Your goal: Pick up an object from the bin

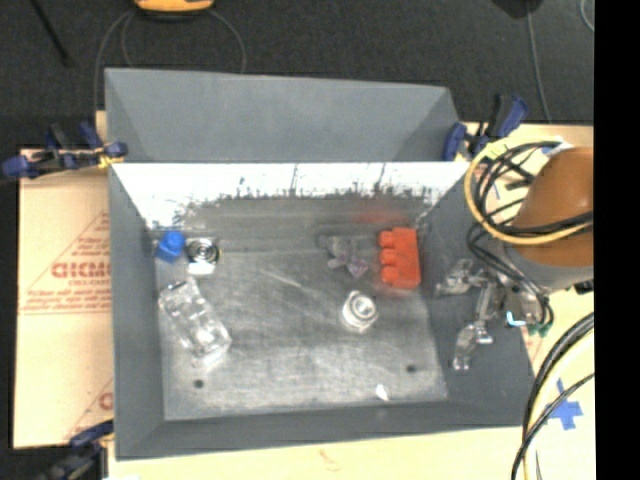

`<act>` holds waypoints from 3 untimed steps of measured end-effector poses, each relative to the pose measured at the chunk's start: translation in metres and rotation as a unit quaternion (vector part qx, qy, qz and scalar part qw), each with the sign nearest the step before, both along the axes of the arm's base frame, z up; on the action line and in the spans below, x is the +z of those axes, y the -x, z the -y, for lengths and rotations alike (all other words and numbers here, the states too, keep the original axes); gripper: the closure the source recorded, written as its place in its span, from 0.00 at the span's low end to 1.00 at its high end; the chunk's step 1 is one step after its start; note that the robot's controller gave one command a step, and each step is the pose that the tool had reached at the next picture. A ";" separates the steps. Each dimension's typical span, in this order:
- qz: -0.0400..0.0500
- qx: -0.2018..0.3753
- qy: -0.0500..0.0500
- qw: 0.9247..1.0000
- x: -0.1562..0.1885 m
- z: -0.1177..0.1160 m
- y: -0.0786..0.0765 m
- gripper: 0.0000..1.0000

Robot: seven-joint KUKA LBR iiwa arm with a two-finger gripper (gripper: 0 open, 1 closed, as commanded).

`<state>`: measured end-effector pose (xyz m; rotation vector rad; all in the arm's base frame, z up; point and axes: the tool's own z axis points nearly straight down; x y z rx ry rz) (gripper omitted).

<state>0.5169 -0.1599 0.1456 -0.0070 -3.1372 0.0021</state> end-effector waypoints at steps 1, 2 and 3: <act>0.005 -0.067 -0.002 0.998 -0.035 -0.030 -0.050 0.00; 0.006 -0.156 -0.001 0.988 -0.030 -0.022 -0.112 0.00; 0.016 -0.085 0.003 0.996 -0.047 -0.020 -0.112 0.00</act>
Offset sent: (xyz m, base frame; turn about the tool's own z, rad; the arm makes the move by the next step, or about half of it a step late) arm 0.0482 0.0287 -0.0355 0.1372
